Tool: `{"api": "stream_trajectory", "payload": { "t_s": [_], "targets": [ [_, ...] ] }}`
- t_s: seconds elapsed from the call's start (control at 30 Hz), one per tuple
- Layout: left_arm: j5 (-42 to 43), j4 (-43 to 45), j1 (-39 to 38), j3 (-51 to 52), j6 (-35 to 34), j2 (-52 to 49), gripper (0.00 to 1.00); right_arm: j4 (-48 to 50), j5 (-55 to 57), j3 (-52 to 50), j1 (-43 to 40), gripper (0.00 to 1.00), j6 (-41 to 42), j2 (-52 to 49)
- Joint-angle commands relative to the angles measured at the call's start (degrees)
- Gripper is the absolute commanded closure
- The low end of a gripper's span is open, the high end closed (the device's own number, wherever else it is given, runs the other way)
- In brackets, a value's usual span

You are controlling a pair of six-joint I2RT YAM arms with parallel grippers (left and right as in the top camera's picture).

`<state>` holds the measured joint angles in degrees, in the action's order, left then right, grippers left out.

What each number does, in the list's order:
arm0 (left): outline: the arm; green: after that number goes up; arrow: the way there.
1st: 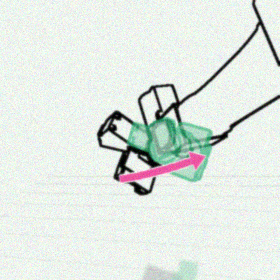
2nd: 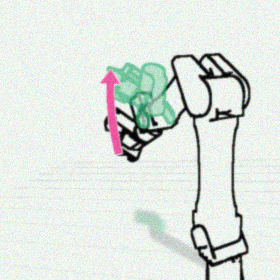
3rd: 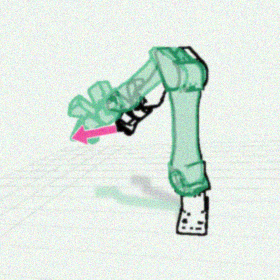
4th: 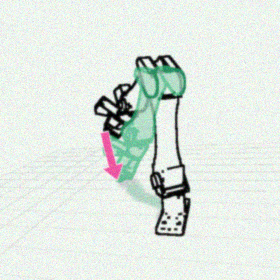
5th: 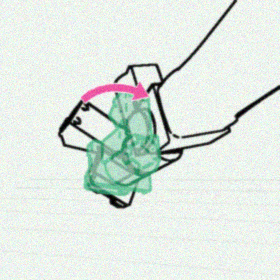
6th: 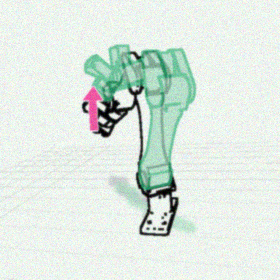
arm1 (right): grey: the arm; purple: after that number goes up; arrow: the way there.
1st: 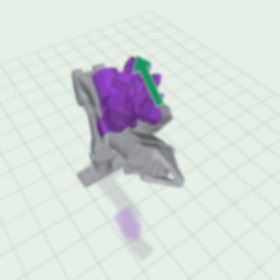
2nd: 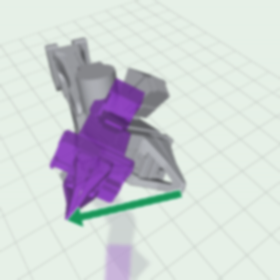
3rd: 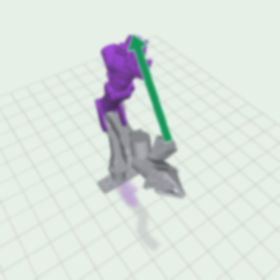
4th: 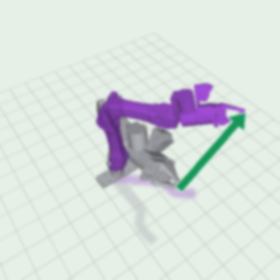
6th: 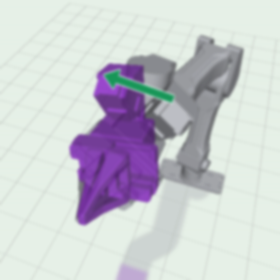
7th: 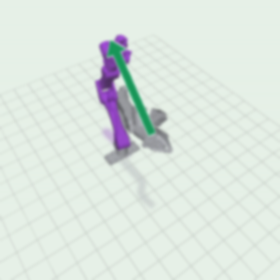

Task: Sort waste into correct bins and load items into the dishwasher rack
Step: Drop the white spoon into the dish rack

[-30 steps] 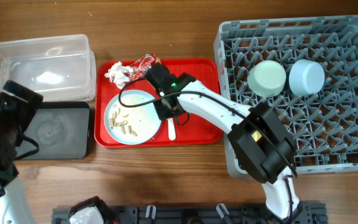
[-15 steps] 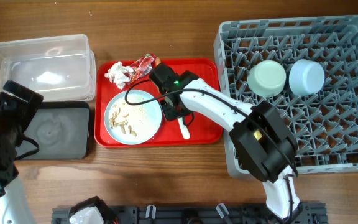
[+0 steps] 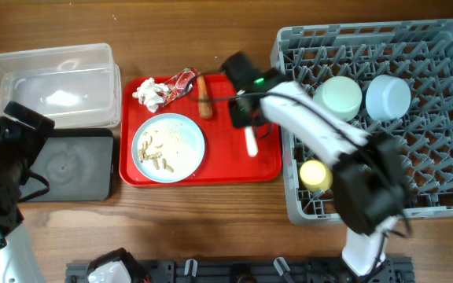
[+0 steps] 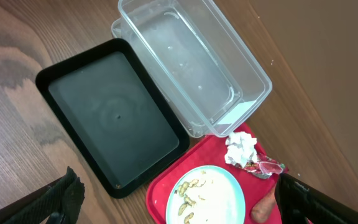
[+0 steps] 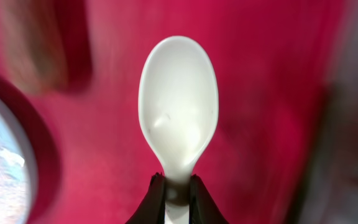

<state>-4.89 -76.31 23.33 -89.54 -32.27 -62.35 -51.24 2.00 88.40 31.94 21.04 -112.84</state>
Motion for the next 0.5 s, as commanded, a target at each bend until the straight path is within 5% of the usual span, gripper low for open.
{"api": "stream_trajectory", "payload": {
  "t_s": [0.0,0.23,0.33,0.47],
  "targets": [
    [-1.0,0.1,0.3,-0.2,-0.6,-0.1,0.00,1.6,1.7,0.1,-7.2,0.96,-5.6,9.2],
    [-1.0,0.2,0.3,-0.2,-0.6,-0.1,0.00,3.4,0.0,0.1,-16.3,0.95,-16.1,7.3],
    [-1.0,0.2,0.3,-0.2,-0.6,-0.1,0.00,3.4,-0.5,0.1,-16.3,0.62,-17.6,5.5],
    [-1.0,0.2,0.3,-0.2,-0.6,-0.1,0.00,1.0,-2.4,1.4,-16.2,0.48,-14.8,8.6]
  ]
}}
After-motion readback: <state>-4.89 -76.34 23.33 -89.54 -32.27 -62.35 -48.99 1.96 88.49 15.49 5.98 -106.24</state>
